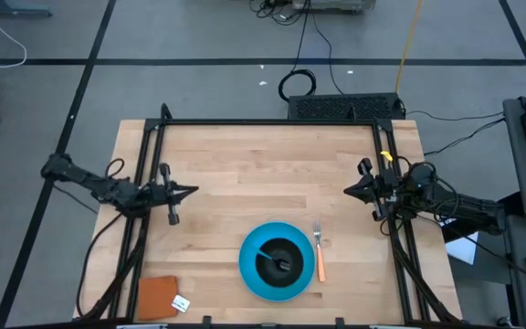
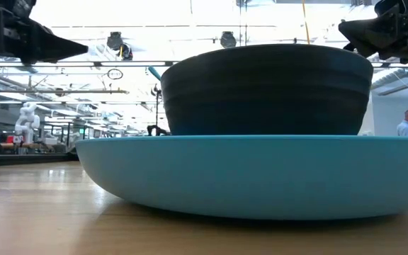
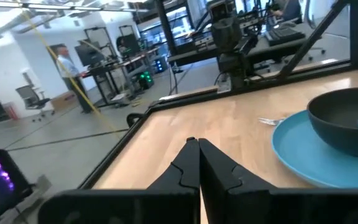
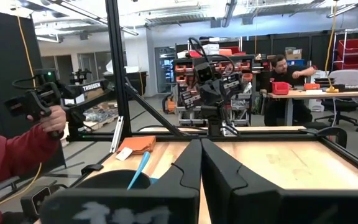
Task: Set table place
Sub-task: Return to home position
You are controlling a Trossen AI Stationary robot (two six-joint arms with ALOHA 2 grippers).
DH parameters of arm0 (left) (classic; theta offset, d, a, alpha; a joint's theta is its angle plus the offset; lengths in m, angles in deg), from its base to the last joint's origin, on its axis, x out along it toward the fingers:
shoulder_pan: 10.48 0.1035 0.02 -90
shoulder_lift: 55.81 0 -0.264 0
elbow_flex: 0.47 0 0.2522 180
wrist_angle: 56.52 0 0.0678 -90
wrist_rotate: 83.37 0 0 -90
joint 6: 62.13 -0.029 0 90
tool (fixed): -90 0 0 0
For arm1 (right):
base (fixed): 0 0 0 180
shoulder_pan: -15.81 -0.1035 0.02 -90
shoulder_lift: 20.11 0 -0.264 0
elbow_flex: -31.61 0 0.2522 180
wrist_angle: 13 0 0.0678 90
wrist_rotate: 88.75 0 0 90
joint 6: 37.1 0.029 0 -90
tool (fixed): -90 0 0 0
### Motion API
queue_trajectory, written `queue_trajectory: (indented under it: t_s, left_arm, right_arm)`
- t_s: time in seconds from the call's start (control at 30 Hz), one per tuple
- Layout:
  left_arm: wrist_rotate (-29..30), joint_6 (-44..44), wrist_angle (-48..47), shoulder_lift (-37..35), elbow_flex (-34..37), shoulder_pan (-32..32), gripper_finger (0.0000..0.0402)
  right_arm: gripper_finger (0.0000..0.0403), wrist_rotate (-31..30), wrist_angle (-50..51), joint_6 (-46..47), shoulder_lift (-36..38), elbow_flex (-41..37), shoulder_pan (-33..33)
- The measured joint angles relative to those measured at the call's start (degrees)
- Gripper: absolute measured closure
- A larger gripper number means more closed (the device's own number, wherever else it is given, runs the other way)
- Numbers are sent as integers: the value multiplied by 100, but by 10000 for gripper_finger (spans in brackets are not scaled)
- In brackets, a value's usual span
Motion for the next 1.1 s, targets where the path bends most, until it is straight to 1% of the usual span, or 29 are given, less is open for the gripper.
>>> queue_trajectory:
  t_s: [0.07, 0.1, 0.27, 0.43, 0.57, 0.77, 0.9, 1.1]
  left_arm:
    - [-227, 1, 0, 0, 0, 188, 402]
    - [-251, 0, 2, 0, 0, 252, 401]
    - [-192, -44, -120, -60, -70, 289, 401]
    - [-183, 65, -800, -303, -250, 1, 401]
    - [-91, -37, -982, -544, -269, -267, 401]
    - [-41, -103, -973, -723, -266, -369, 401]
    - [97, -259, -735, -722, -76, -366, 401]
    - [100, -380, -595, -723, 42, -194, 401]
  right_arm:
    - [403, 0, -1, 0, -2, 0, 0]
    - [403, 0, -2, -9, 0, 0, 0]
    - [403, 2, 0, -63, 2, 0, 0]
    - [403, 4, 16, -63, 57, 0, 0]
    - [403, 4, 98, -103, 85, 0, 0]
    - [403, -20, 92, -105, 88, 0, 2]
    - [403, -26, 92, -107, 88, 0, 0]
    - [403, -31, 90, -167, 88, 0, 0]
